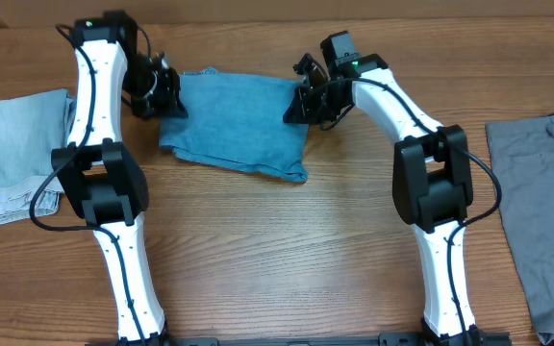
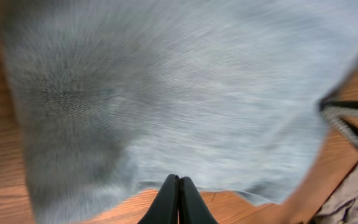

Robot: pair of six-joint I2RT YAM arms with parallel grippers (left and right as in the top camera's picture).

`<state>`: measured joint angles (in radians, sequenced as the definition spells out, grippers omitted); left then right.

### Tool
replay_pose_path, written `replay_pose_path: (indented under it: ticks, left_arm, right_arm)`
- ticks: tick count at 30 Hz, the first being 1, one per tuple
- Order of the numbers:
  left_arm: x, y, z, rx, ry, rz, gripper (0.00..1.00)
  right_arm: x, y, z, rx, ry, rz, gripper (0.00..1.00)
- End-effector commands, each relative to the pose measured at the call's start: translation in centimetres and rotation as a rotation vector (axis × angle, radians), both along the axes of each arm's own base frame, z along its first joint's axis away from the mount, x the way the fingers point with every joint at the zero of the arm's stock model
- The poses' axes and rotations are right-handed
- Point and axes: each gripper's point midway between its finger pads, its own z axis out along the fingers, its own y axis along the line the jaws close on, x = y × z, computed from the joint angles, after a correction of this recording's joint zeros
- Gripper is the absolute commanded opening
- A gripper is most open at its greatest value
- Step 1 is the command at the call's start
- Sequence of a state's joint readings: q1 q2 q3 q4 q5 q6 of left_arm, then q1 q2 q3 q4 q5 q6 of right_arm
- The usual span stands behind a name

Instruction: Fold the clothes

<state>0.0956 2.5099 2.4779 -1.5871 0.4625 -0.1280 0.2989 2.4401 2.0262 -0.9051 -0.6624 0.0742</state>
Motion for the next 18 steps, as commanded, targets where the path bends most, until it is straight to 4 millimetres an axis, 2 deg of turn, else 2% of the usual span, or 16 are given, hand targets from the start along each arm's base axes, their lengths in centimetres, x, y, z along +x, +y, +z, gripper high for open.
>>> replay_pose_path:
  ticks: [1,4,7,11,13,15,16,18]
  left_arm:
    - [1.4,-0.1,2.4,0.010,-0.077,0.022,0.04]
    - [2.9,0.1,2.2,0.019,-0.111,0.077,0.05]
    - [4.1,1.1,1.6,0.136,-0.144,0.111,0.11]
    - [5.1,1.3,1.0,0.287,-0.190,0.085,0.11]
    - [5.5,1.4,0.6,0.342,-0.198,0.104,0.11]
    - [6.0,1.2,-0.2,0.359,-0.205,0.112,0.10]
    - [6.2,1.2,-0.9,0.360,-0.199,0.112,0.10]
    - [6.0,1.2,-3.0,0.359,-0.164,0.133,0.06]
  right_arm:
    - [0.2,0.1,8.3,0.054,-0.151,0.041,0.04]
    - [-1.5,0.0,8.1,0.031,-0.086,0.049,0.04]
    - [-2.9,-0.4,7.2,0.007,-0.052,0.092,0.04]
    - [-4.6,-1.4,4.2,-0.083,-0.012,0.135,0.04]
    - [-5.9,-1.0,2.9,-0.082,-0.002,0.197,0.04]
    - [-8.3,0.3,1.7,-0.032,-0.002,0.312,0.04]
    - [-9.5,0.9,1.3,-0.007,-0.001,0.363,0.04]
    - [-10.4,1.6,0.1,0.001,-0.009,0.399,0.04]
